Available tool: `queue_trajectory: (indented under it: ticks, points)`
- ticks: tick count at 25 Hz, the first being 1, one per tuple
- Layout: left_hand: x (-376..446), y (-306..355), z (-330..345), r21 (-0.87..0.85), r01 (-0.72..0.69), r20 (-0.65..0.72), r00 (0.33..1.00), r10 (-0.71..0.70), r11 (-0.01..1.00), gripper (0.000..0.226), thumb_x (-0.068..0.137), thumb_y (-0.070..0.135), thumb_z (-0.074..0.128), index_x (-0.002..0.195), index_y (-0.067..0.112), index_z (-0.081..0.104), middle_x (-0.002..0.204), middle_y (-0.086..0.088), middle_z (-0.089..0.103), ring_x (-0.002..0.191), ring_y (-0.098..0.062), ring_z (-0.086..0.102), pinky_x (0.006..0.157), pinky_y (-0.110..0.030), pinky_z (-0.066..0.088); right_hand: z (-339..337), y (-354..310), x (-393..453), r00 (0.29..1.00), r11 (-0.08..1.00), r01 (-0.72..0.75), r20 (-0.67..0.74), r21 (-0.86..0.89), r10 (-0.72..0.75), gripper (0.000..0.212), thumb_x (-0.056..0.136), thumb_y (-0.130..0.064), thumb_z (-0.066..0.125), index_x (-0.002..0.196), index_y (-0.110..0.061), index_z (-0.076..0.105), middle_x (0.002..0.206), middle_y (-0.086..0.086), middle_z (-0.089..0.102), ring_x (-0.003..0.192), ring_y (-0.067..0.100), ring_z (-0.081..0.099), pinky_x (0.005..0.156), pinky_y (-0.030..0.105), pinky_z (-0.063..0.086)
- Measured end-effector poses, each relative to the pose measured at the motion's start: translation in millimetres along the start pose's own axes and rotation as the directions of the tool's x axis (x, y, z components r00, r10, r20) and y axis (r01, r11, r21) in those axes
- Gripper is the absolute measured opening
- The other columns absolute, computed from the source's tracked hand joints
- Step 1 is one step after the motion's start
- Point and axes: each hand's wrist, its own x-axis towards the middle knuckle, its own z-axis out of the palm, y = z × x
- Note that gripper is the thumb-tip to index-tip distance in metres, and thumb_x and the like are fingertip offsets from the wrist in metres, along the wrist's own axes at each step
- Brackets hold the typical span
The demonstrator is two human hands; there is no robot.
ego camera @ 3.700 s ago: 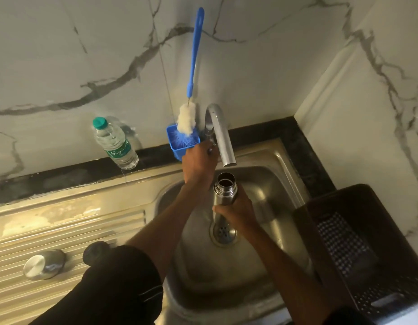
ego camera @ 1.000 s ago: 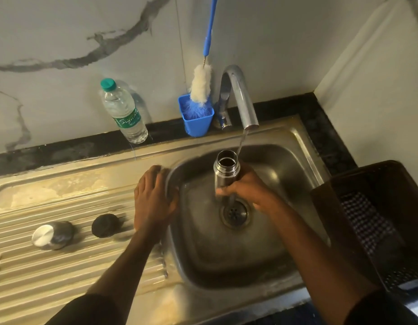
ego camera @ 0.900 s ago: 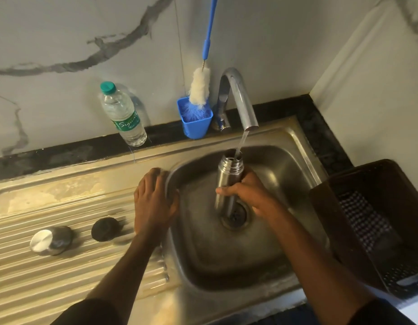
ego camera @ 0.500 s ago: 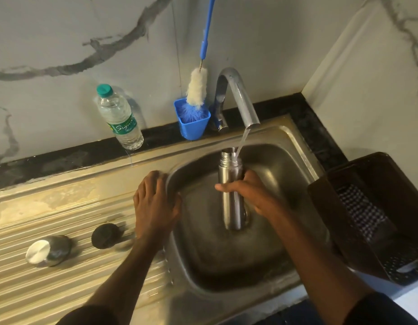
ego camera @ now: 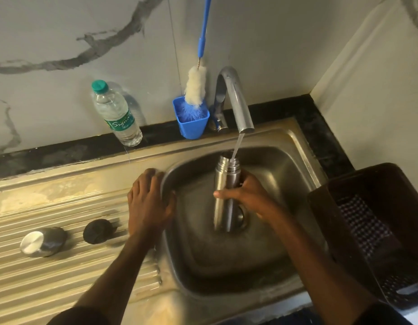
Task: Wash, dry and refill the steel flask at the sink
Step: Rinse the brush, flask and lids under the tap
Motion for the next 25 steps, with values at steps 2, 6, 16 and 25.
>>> queue_trajectory:
  ticks: [2, 6, 16, 25]
  points:
    - [-0.1, 1.3, -0.6, -0.005, 0.01, 0.003, 1.0, -0.01, 1.0, 0.063, 0.089, 0.036, 0.076, 0.144, 0.026, 0.048, 0.153, -0.004, 0.038, 0.141, -0.031, 0.038, 0.116, -0.055, 0.035, -0.7, 0.8, -2.6, 0.994, 0.977, -0.104, 0.001, 0.185, 0.106, 0.05, 0.073, -0.028, 0.091, 0.117, -0.02, 0.069, 0.102, 0.002, 0.079, 0.095, 0.02, 0.076, 0.066, 0.027, 0.058]
    - [-1.1, 3.7, -1.4, -0.011, 0.016, -0.001, 1.0, -0.016, 1.0, 0.06, 0.091, 0.037, 0.074, 0.143, 0.027, 0.047, 0.153, -0.003, 0.037, 0.142, -0.03, 0.037, 0.116, -0.054, 0.034, 6.1, 14.0, 1.8, 0.917, 0.658, -0.325, 0.058, 0.68, 0.394, 0.053, 0.078, -0.046, 0.083, 0.12, -0.018, 0.068, 0.107, 0.011, 0.074, 0.101, 0.029, 0.069, 0.075, 0.038, 0.058]
    - [0.3, 2.9, -0.8, -0.009, 0.008, -0.027, 1.0, -0.008, 1.0, 0.058, 0.089, 0.045, 0.059, 0.142, 0.024, 0.051, 0.151, -0.006, 0.041, 0.139, -0.033, 0.042, 0.112, -0.055, 0.037, 35.8, -3.0, 26.9, 0.913, -0.052, -0.3, 0.303, 0.952, 0.274, 0.073, 0.084, -0.055, 0.071, 0.134, -0.002, 0.063, 0.107, 0.025, 0.071, 0.085, 0.035, 0.074, 0.053, 0.029, 0.06]
    - [0.6, 0.4, 0.8, -0.018, 0.019, -0.01, 1.0, -0.019, 1.0, 0.059, 0.088, 0.046, 0.059, 0.142, 0.023, 0.052, 0.151, -0.007, 0.043, 0.139, -0.034, 0.043, 0.113, -0.057, 0.038, 49.5, -20.7, 31.2, 0.935, -0.081, -0.227, 0.241, 0.97, 0.26, 0.067, 0.088, -0.05, 0.068, 0.133, -0.001, 0.064, 0.115, 0.026, 0.071, 0.093, 0.037, 0.071, 0.055, 0.034, 0.062]
